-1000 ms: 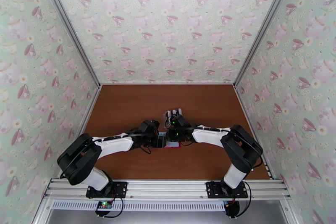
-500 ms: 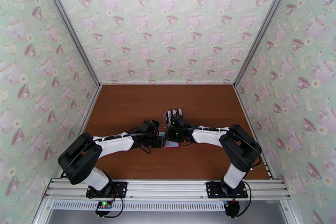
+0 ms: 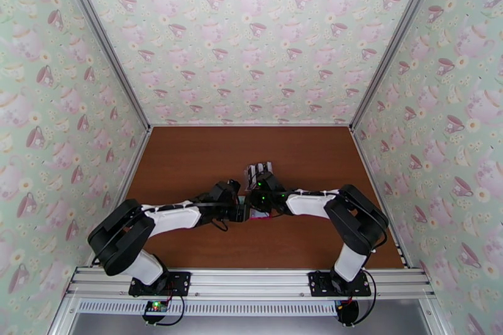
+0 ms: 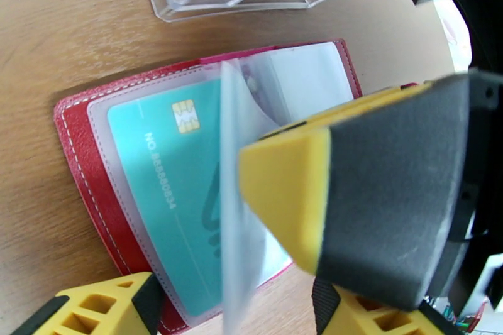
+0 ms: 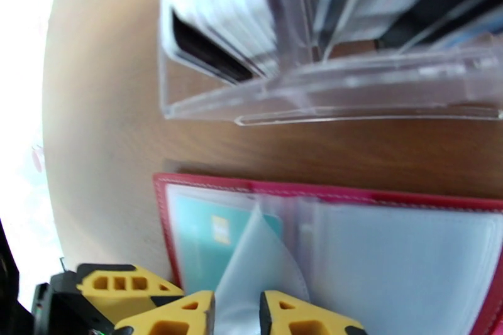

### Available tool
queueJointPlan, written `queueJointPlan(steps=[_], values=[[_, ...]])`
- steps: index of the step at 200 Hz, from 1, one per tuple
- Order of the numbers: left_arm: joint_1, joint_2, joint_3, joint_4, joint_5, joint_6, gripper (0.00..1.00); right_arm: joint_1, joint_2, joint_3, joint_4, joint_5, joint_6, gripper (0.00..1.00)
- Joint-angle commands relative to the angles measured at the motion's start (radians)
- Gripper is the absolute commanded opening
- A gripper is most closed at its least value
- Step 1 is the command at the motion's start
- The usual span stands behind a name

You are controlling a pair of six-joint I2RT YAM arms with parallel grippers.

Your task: Put the credit cards into the card holder

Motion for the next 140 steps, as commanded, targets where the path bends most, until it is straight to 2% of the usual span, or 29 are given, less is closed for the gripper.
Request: queueJointPlan(steps=[1,37,89,111,140], values=[[-0.014,0.078,-0.034,-0.159,-0.068,0.017,0.69,0.008,0.021,-0.019,0.011,-0.024,0.056,0.26],[-0.016,0.09,-0.022,-0.212,-0.119,0.023,0.58,-0.016,-0.055,-0.016,-0.044,-0.005,0.023,0.27],[-0.016,0.098,-0.003,-0.24,-0.145,0.023,0.52,-0.027,-0.173,0.026,-0.188,0.045,-0.065,0.28],[-0.016,0.099,0.009,-0.256,-0.154,0.023,0.46,-0.027,-0.201,0.031,-0.229,0.067,-0.095,0.29],[-0.015,0.09,0.016,-0.27,-0.16,0.026,0.43,-0.028,-0.206,0.039,-0.275,0.095,-0.156,0.29]])
